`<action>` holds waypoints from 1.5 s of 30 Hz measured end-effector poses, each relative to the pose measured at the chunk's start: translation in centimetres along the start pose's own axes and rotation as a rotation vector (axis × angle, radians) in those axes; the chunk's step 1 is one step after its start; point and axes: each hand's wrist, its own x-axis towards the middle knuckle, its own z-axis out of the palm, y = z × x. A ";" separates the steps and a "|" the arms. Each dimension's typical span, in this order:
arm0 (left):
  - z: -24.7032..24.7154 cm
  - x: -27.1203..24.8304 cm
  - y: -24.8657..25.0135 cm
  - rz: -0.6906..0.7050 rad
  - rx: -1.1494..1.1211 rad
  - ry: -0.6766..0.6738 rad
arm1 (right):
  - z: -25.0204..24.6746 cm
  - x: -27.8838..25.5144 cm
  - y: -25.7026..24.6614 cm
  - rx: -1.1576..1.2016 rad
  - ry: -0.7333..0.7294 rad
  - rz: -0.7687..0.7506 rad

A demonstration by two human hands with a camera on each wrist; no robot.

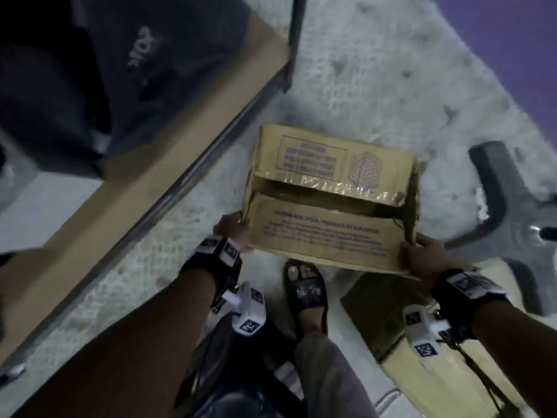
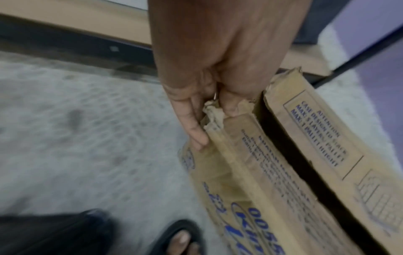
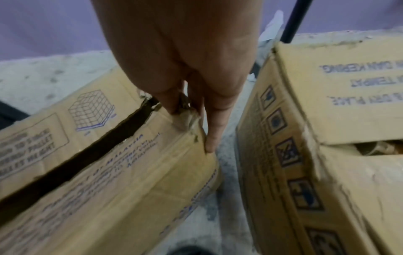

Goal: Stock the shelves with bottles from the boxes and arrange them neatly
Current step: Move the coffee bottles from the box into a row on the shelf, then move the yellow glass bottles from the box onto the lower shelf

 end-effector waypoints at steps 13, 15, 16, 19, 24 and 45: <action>-1.8 6.2 10.7 0.260 0.227 0.280 | 4.7 2.1 -7.5 0.338 -0.295 0.073; -2.8 5.9 9.6 0.219 0.243 0.246 | 5.3 1.9 -8.3 0.322 -0.297 0.090; -3.2 5.7 9.0 0.191 0.207 0.206 | 5.3 1.7 -8.3 0.325 -0.306 0.105; -3.7 4.2 6.7 0.156 0.191 0.063 | 5.3 0.1 -7.6 0.279 -0.337 0.108; -4.5 -3.2 0.3 0.225 0.255 -0.078 | 6.6 -5.1 -5.9 -0.129 -0.345 -0.015; -21.4 -28.9 -29.9 0.122 0.528 -0.186 | 18.9 -41.7 -0.8 -0.573 -0.564 -0.579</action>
